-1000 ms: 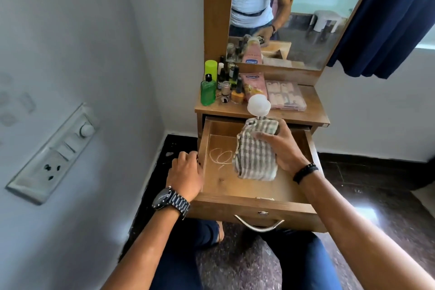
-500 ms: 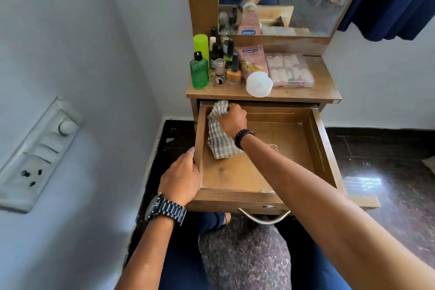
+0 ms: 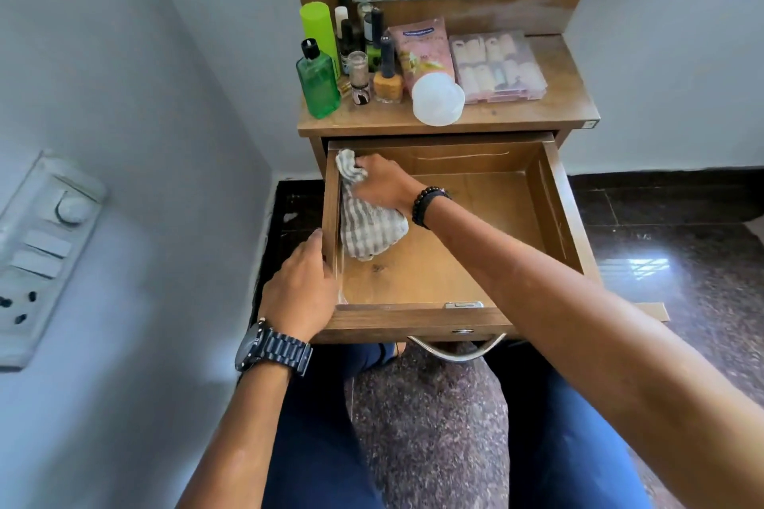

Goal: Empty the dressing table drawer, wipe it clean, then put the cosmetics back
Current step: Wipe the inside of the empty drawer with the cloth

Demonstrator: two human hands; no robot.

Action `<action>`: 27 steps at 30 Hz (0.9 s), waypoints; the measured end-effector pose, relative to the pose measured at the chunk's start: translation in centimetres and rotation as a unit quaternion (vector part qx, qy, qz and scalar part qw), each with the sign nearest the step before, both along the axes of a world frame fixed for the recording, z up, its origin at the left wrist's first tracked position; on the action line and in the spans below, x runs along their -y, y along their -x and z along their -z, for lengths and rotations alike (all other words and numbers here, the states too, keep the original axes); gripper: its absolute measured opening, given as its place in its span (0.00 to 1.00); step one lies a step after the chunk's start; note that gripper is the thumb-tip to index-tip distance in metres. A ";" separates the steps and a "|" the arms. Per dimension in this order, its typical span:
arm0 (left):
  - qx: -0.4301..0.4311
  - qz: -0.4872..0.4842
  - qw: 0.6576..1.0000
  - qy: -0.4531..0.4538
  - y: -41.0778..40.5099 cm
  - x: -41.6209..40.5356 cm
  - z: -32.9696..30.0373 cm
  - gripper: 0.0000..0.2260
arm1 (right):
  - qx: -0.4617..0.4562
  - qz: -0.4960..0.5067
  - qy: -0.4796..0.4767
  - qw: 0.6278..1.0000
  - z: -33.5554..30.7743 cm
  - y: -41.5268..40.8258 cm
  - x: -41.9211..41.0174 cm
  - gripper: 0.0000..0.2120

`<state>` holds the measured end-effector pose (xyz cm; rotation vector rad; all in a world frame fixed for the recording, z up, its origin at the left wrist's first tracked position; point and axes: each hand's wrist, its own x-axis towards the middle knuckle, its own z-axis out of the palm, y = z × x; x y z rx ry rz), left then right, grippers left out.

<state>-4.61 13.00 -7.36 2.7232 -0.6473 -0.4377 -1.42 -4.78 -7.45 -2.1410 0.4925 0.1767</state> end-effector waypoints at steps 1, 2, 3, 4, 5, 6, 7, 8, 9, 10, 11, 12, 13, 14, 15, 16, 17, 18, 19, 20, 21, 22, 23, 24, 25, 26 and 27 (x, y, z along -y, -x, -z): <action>-0.001 0.002 1.000 -0.001 0.0 0.1 0.0 0.24 | -0.005 -0.016 0.009 1.000 -0.2 0.4 -0.2 0.08; -0.001 0.004 1.000 0.000 0.0 0.1 0.0 0.24 | -0.019 -0.038 0.012 0.999 -0.1 1.1 -0.5 0.09; -0.001 0.005 1.000 0.000 0.0 0.0 0.0 0.24 | -0.037 -0.062 0.013 0.997 0.0 2.1 -0.9 0.07; 0.000 0.005 1.000 -0.002 0.0 0.0 0.0 0.24 | -0.053 -0.090 0.020 0.994 0.3 3.2 -1.5 0.05; 0.003 0.005 1.000 -0.004 0.1 0.0 0.0 0.24 | -0.067 -0.120 0.026 0.990 0.7 4.2 -2.1 0.04; 0.004 0.005 1.000 -0.007 0.1 0.0 0.0 0.24 | -0.078 -0.149 0.032 0.985 0.9 5.1 -2.7 0.05; 0.005 0.005 1.000 -0.008 0.2 0.0 0.0 0.23 | -0.086 -0.167 0.029 0.982 1.3 5.7 -3.1 0.06; 0.006 0.006 1.000 -0.009 0.2 0.0 0.0 0.23 | -0.090 -0.170 0.021 0.981 1.6 5.8 -3.2 0.06; 0.006 0.006 1.000 -0.010 0.3 0.0 -0.1 0.23 | -0.094 -0.158 0.004 0.983 1.9 5.7 -3.1 0.07; 0.004 0.006 1.000 -0.009 0.3 0.0 -0.2 0.23 | -0.089 -0.131 -0.018 0.987 1.9 5.3 -2.9 0.07; 0.001 0.004 1.000 -0.008 0.2 0.0 -0.2 0.23 | -0.074 -0.086 -0.040 0.993 1.9 4.5 -2.4 0.07; -0.001 0.003 1.000 -0.005 0.2 0.0 -0.2 0.23 | -0.051 -0.028 -0.062 0.996 2.1 3.5 -1.8 0.07; -0.001 0.003 1.000 0.000 0.2 0.0 -0.2 0.23 | -0.029 0.034 -0.087 0.995 2.3 2.3 -1.1 0.05; 0.002 0.002 1.000 0.004 0.2 0.0 -0.2 0.23 | -0.009 0.091 -0.110 0.990 2.6 1.0 -0.5 0.03; 0.004 0.002 1.000 0.007 0.2 0.0 -0.3 0.22 | 0.005 0.137 -0.126 0.983 2.9 -0.3 0.0 0.02; 0.002 0.001 1.000 0.008 0.3 0.0 -0.3 0.22 | 0.015 0.169 -0.131 0.977 3.1 -1.5 0.4 0.02; -0.001 -0.001 1.000 0.007 0.3 0.0 -0.3 0.23 | 0.017 0.189 -0.133 0.973 3.3 -2.3 0.7 0.04; -0.003 -0.003 1.000 0.007 0.3 0.0 -0.3 0.23 | 0.019 0.202 -0.140 0.969 3.7 -2.8 0.9 0.05; -0.006 -0.004 1.000 0.006 0.2 0.0 -0.3 0.23 | 0.023 0.208 -0.152 0.966 4.0 -2.9 0.9 0.04; -0.006 -0.005 1.000 0.005 0.2 0.0 -0.2 0.23 | 0.031 0.204 -0.164 0.965 4.1 -2.5 0.8 0.01; -0.006 -0.004 1.000 0.004 0.2 0.0 -0.1 0.23 | 0.041 0.186 -0.168 0.967 4.0 -1.7 0.8 0.02; -0.004 -0.003 1.000 0.003 0.1 0.0 0.0 0.23 | 0.043 0.159 -0.168 0.972 3.8 -0.8 0.8 0.04; -0.003 -0.003 1.000 0.002 0.1 0.0 0.0 0.23 | 0.039 0.123 -0.175 0.976 3.4 0.4 0.8 0.04; -0.004 -0.005 1.000 0.001 0.2 0.0 0.0 0.23 | 0.024 0.086 -0.183 0.979 3.0 1.6 0.6 0.07; -0.005 -0.007 1.000 0.002 0.2 0.0 0.0 0.23 | 0.000 0.046 -0.194 0.980 2.7 2.8 0.5 0.10; -0.005 -0.010 1.000 0.004 0.2 0.0 0.0 0.23 | -0.038 0.006 -0.207 0.978 2.3 3.9 0.2 0.12; -0.004 -0.012 1.000 0.004 0.3 0.0 -0.1 0.23 | -0.085 -0.033 -0.217 0.972 2.1 4.8 -0.1 0.13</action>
